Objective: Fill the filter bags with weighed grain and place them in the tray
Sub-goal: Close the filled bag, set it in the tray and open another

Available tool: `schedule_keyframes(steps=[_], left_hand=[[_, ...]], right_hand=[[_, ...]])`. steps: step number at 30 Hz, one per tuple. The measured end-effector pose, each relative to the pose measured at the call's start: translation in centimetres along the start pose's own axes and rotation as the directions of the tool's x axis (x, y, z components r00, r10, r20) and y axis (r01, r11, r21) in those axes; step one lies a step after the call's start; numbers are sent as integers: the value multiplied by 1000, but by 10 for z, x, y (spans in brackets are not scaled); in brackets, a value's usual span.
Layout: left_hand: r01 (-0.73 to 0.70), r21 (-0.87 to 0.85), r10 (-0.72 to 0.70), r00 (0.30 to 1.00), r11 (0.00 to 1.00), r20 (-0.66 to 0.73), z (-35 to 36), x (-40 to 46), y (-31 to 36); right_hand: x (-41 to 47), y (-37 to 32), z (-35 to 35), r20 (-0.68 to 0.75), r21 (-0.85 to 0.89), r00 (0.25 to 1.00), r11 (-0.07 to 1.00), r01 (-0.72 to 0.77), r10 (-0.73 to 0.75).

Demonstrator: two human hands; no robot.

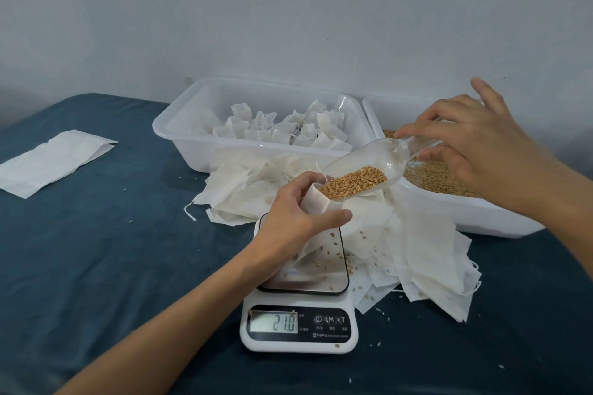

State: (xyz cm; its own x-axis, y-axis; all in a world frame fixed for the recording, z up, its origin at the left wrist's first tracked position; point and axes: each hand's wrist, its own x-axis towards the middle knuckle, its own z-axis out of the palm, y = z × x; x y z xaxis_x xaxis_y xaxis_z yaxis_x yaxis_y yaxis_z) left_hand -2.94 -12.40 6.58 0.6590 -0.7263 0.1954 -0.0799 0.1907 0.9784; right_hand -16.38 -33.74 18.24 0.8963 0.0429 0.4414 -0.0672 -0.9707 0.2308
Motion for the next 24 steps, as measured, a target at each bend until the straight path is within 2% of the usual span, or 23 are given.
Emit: schedule_keyframes(steps=[24], left_hand=[[40,35,-40,999,999,-2,-3,1,-4]], right_hand=[[0,2,0,6,-24,1000,1000,-11,11]])
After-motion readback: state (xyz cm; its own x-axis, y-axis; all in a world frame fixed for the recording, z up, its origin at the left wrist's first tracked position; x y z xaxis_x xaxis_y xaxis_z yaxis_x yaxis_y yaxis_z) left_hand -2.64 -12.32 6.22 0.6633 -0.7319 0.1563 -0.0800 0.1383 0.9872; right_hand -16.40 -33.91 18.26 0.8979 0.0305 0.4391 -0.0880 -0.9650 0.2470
